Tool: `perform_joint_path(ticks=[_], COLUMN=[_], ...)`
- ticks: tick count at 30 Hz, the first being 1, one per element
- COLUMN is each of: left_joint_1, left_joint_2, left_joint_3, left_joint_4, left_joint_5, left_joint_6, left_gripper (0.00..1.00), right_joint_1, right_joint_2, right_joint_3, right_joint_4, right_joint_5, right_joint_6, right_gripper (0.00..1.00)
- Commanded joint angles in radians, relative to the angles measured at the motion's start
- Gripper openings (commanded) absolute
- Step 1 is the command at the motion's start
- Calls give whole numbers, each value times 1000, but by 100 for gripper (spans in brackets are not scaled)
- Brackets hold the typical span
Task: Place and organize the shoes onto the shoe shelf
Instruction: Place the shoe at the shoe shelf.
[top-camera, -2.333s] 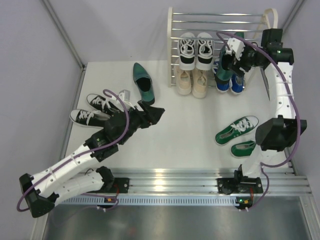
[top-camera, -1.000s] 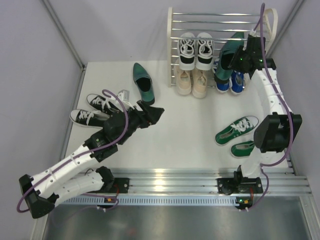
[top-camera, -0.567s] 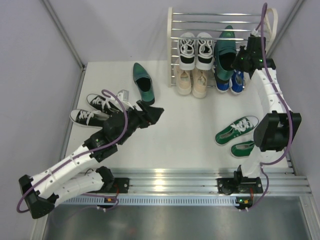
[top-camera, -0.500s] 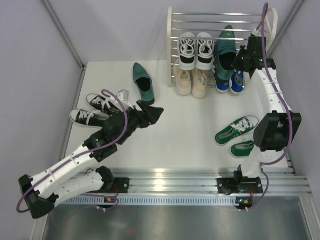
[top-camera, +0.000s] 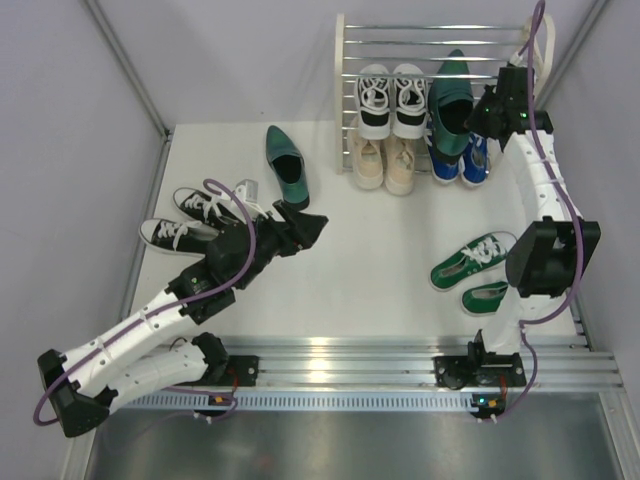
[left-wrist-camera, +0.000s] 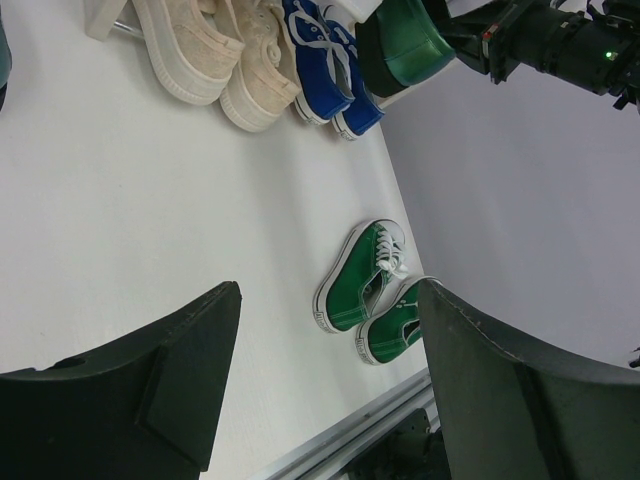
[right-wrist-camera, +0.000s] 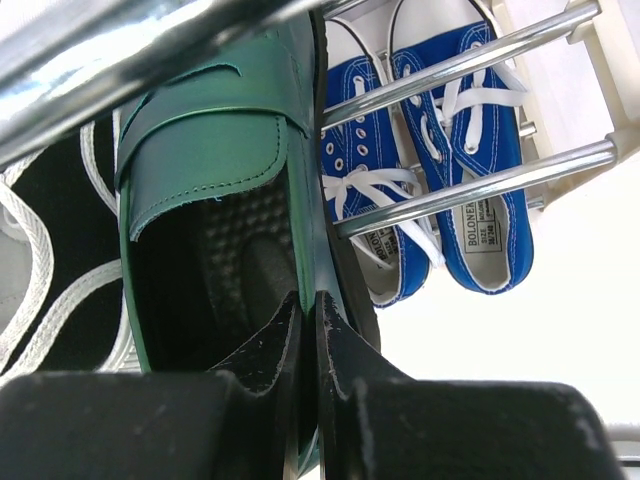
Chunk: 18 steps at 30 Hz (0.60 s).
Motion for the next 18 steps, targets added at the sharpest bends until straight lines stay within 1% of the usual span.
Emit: perform_joint_path(ticks=[1,10,11,18], left_joint_1=[4,4,4,4], left_joint_2=[-1,-4,-4,0], left_joint_3=[39,39,37,40], left_joint_4=[23,21,24,32], left_joint_5=[6,4,4,9], left_joint_6=[2,3,5,9], left_gripper=[77,77,77,77], right_joint_1=[1,1,-32,-37], right_joint_2=[-37,-93,-102,-139], right_joint_3=[97,74,63,48], right_joint_4=[235,244,250,283], right_joint_5=[3,-14,-16,-19], right_joint_6=[57,60,62,66], right_gripper=[0,0,0,0])
